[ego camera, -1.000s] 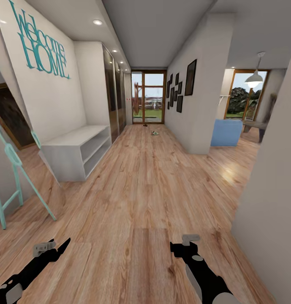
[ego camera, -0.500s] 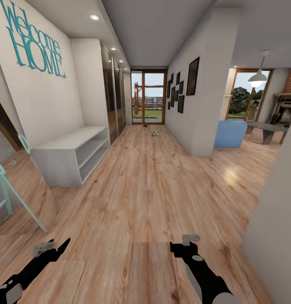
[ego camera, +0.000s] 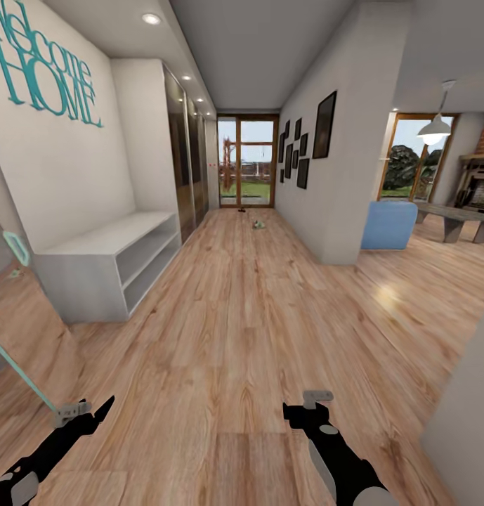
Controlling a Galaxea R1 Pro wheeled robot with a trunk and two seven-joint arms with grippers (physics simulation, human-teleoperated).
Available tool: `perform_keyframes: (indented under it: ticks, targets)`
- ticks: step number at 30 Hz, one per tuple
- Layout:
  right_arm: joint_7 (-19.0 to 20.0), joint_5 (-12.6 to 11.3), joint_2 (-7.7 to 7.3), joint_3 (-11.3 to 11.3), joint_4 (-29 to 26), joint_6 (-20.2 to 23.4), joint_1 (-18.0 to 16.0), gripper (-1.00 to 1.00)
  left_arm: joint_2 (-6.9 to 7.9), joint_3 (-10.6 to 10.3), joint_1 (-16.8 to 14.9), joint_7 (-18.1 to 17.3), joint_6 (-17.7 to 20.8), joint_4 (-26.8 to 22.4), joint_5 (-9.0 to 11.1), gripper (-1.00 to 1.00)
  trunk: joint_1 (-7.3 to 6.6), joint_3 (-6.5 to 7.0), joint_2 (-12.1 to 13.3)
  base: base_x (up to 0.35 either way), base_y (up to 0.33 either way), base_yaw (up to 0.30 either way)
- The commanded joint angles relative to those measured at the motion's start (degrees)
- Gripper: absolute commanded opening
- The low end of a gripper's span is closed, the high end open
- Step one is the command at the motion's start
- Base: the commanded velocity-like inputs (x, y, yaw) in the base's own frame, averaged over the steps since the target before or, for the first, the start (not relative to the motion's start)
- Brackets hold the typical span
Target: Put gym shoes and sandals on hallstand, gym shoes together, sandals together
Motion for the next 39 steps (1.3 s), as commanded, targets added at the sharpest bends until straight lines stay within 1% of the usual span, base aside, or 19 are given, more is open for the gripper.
perform_keyframes:
  ticks: [1, 39]
  targets:
    - [-0.1, 0.41, 0.04, -0.13, -0.1, 0.38, -0.01, 1.0, 0.01, -0.48, -0.04, -0.13, -0.23, 0.06, 0.5, 1.0, 0.02, -0.06, -0.02, 0.347, 0.0, 0.0]
    - [-0.09, 0.41, 0.04, 0.04, -0.07, 0.38, -0.01, 1.0, -0.08, -0.48, -0.04, -0.06, -0.25, 0.06, 0.5, 1.0, 0.02, -0.06, -0.02, 0.348, 0.0, 0.0]
